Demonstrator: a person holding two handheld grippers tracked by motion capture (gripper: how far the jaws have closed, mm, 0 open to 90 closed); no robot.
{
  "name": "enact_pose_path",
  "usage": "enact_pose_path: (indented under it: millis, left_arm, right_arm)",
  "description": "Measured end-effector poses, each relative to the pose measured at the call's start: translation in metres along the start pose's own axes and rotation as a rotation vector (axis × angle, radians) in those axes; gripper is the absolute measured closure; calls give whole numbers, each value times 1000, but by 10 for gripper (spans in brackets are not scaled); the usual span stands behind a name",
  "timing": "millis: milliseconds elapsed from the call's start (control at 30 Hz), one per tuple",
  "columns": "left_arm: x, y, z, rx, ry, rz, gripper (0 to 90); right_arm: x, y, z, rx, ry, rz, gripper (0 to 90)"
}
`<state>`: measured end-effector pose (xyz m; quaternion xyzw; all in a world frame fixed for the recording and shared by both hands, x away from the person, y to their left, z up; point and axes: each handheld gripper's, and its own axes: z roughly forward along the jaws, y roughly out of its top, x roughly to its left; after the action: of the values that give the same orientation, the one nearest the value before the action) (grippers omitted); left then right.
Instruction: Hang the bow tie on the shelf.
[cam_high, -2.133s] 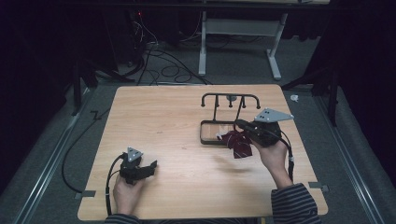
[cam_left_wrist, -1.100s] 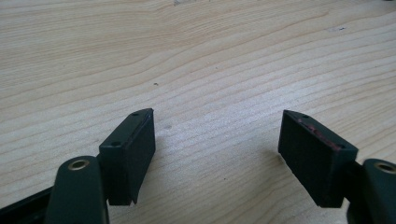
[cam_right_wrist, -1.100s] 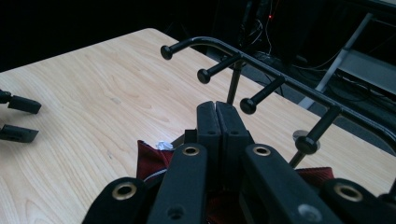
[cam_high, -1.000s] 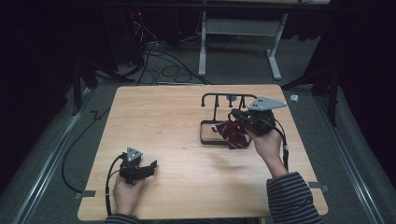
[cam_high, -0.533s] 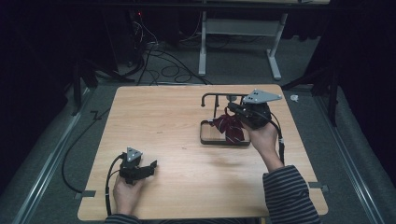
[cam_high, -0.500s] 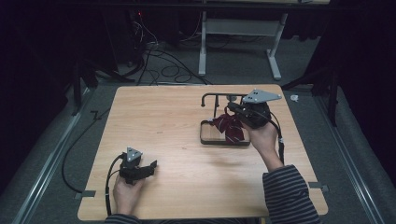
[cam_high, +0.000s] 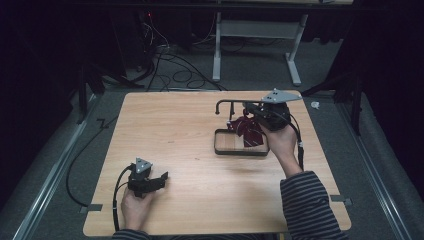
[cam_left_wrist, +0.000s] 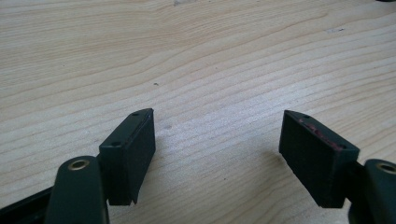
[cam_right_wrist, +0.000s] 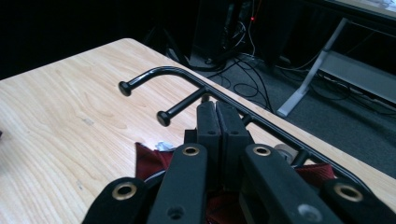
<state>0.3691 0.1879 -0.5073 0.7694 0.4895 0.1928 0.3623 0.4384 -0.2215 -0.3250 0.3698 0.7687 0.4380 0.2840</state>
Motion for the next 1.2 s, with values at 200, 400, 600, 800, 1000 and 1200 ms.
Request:
enact_pose_path:
  millis: [200,400,600,800,1000,1200]
  left_arm:
    - [0,0,0,0,0,0,276]
    - [0,0,0,0,1,0,276]
    - [0,0,0,0,0,0,276]
    - [0,0,0,0,0,-1,276]
    - [0,0,0,-1,0,-1,276]
    - [0,0,0,0,0,-3,276]
  right_arm:
    - [-4,-1,1,8,-14,17,900]
    - [-9,-3,1,12,-30,31,900]
    - [-6,-2,6,13,-32,29,900]
    - [-7,2,11,6,-42,34,900]
    - [-12,1,13,18,-66,57,900]
    - [-17,-1,11,22,-75,72,900]
